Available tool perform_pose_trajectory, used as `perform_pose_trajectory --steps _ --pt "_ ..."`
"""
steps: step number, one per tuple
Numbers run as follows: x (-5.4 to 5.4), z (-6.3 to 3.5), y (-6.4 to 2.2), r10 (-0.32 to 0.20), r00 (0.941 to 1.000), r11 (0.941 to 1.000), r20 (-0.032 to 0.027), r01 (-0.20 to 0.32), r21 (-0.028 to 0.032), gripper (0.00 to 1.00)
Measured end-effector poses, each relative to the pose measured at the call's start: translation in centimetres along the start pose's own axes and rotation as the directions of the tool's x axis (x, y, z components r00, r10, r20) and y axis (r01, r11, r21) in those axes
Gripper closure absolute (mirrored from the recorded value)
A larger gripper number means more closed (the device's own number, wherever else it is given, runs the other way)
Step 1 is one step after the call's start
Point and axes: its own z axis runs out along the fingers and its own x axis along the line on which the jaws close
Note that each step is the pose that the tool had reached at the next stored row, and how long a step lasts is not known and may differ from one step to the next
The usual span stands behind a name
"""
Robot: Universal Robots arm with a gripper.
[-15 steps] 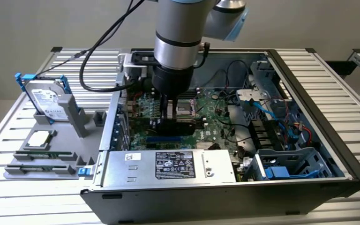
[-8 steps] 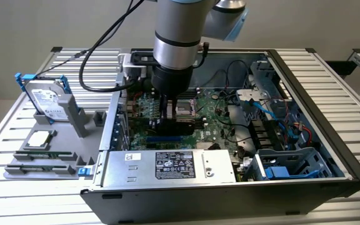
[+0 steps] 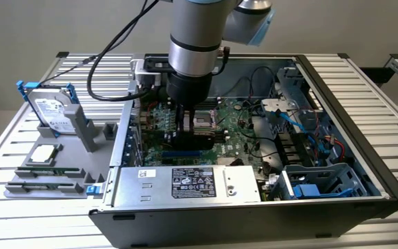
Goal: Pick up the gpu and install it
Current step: 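Insert the gpu into the slot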
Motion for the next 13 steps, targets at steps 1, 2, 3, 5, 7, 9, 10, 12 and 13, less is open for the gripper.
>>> perform_pose_trajectory --steps 1,2,3,5,7,9,10,12,13 --pt "-0.03 0.02 0.00 0.000 1.0000 1.0000 -0.0015 0.000 -0.0001 0.73" --pt "-0.05 0.03 0.00 -0.001 1.0000 1.0000 -0.0022 0.001 -0.0001 0.73" --pt "-0.05 0.04 -0.01 -0.001 1.0000 1.0000 -0.0028 0.001 0.0001 0.73" --pt "-0.08 0.08 -0.01 -0.003 1.0000 1.0000 -0.0043 0.003 0.0003 0.73" --pt "-0.11 0.11 -0.01 -0.004 1.0000 1.0000 -0.0046 0.004 0.0007 0.73" --pt "-0.14 0.17 -0.02 -0.005 1.0000 1.0000 -0.0054 0.005 0.0011 0.73" --pt "-0.16 0.21 -0.02 -0.006 1.0000 1.0000 -0.0059 0.006 0.0014 0.73" --pt "-0.19 0.28 -0.04 -0.007 1.0000 1.0000 -0.0066 0.007 0.0015 0.73" --pt "-0.21 0.32 -0.03 -0.008 0.9999 1.0000 -0.0069 0.008 0.0015 0.73"
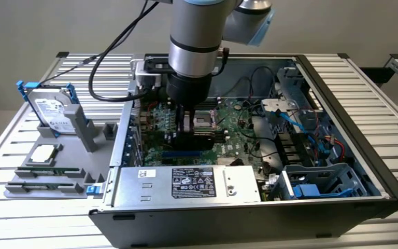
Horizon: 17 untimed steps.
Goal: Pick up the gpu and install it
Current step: 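Insert the gpu into the slot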
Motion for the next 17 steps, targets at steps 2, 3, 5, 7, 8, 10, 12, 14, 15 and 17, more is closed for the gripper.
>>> perform_pose_trajectory --steps 2,3,5,7,8,10,12,14,15,17 --pt "-0.04 0.08 0.01 -0.001 1.0000 1.0000 -0.0012 0.001 0.0000 0.73" --pt "-0.07 0.13 0.01 -0.001 1.0000 1.0000 -0.0018 0.001 0.0001 0.73" --pt "-0.11 0.21 0.01 -0.001 1.0000 1.0000 -0.0036 0.001 0.0000 0.73" --pt "-0.16 0.29 0.02 -0.001 1.0000 1.0000 -0.0052 0.001 0.0000 0.73" --pt "-0.19 0.33 0.03 -0.002 1.0000 1.0000 -0.0064 0.002 -0.0001 0.73" --pt "-0.23 0.40 0.03 -0.002 1.0000 1.0000 -0.0080 0.002 -0.0001 0.73" --pt "-0.28 0.46 0.04 -0.002 1.0000 1.0000 -0.0095 0.002 -0.0001 0.73" --pt "-0.31 0.51 0.05 -0.002 0.9999 1.0000 -0.0110 0.002 -0.0002 0.73" --pt "-0.33 0.53 0.05 -0.002 0.9999 1.0000 -0.0117 0.002 -0.0002 0.73" --pt "-0.37 0.58 0.06 -0.002 0.9999 1.0000 -0.0131 0.002 -0.0002 0.73"
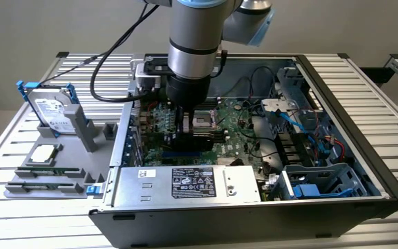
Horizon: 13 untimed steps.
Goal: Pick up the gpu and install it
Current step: 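Insert the gpu into the slot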
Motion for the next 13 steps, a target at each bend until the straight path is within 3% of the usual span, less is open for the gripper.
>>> perform_pose_trajectory --steps 13 --pt "-0.12 0.16 0.13 0.001 1.0000 1.0000 -0.0053 -0.001 -0.0002 0.73"
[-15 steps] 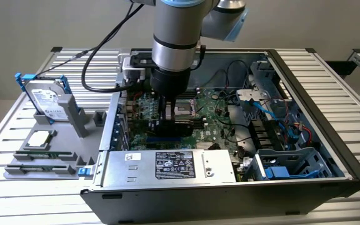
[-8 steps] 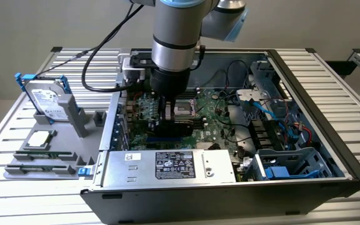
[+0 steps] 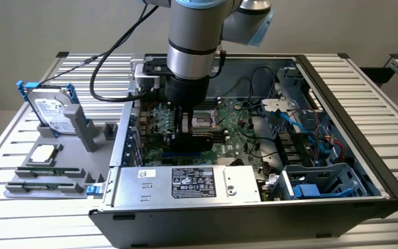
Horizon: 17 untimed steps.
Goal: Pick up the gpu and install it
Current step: 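Insert the gpu into the slot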
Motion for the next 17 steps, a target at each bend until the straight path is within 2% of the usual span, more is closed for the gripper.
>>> perform_pose_trajectory --steps 5,17 --pt "0.00 0.04 0.00 0.000 1.0000 1.0000 -0.0022 0.000 -0.0001 0.73" --pt "-0.01 0.21 -0.02 0.000 1.0000 1.0000 -0.0022 0.000 -0.0001 0.73"
